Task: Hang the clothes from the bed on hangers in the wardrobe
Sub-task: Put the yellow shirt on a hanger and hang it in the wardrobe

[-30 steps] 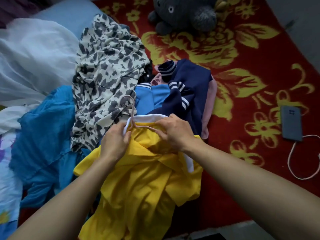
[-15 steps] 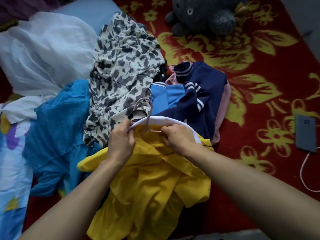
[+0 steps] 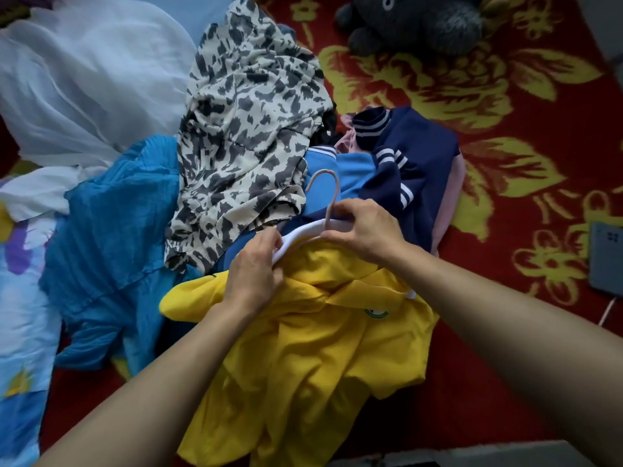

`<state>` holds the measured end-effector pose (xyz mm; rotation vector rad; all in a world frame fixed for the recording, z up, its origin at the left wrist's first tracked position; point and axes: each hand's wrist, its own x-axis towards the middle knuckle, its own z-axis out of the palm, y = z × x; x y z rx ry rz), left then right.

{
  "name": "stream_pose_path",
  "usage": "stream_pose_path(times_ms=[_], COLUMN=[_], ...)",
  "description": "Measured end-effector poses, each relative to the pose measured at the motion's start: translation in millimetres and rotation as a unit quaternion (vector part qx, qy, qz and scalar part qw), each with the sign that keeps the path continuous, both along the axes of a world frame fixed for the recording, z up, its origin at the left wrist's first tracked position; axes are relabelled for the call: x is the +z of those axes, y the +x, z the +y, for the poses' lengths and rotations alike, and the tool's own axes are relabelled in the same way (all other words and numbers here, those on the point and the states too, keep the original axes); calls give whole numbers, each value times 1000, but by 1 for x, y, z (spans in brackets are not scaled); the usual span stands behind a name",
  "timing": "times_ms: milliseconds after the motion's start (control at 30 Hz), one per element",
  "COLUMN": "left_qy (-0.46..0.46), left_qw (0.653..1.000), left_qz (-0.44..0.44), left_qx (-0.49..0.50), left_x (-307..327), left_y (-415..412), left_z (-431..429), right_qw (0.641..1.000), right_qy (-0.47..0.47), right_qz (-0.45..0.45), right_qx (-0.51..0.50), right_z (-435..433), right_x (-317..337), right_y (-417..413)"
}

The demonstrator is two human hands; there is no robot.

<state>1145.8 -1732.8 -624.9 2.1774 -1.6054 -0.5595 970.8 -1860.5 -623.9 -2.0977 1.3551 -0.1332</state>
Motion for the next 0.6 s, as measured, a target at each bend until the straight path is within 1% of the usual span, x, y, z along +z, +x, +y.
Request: stream_pose_path(times_ms=[67,100,200,267,333,367,433,500,600], left_qy=[-10,-14,-18,-19,-26,-36,-60,-72,-91], left_qw=[999,999,998,998,993,991,993,993,989], left_qz=[-15,-13,11,53,111,125,95,53,16], left_qx=[-30,-44,-57,-42,-16,-13,-42,-79,-113], left_x=[-1,-1,6,23,49,64,97,135,193], left_y=[-2,-3,-3,2,10,15,26,34,41], left_z=[5,9,17,15,5,-1,-12,-19,-22], right_qw=[996,993,994,995,983,975,966,964,959], right_qy=[91,114,105,70,68,69,57,29,-3], right_qz=[-19,-18,-24,-76,-172,-211,-251,-264,-282], right_qx=[2,7,35,15,-12,-20,-22,-13,5], right_z=[-6,-9,-12,-9,-7,-7,-9,-10,-4], right_x=[-5,-6,6,26,55,73,111,152,216], right_y=[6,7,3,-1,-4,-5,-7,-9,-14])
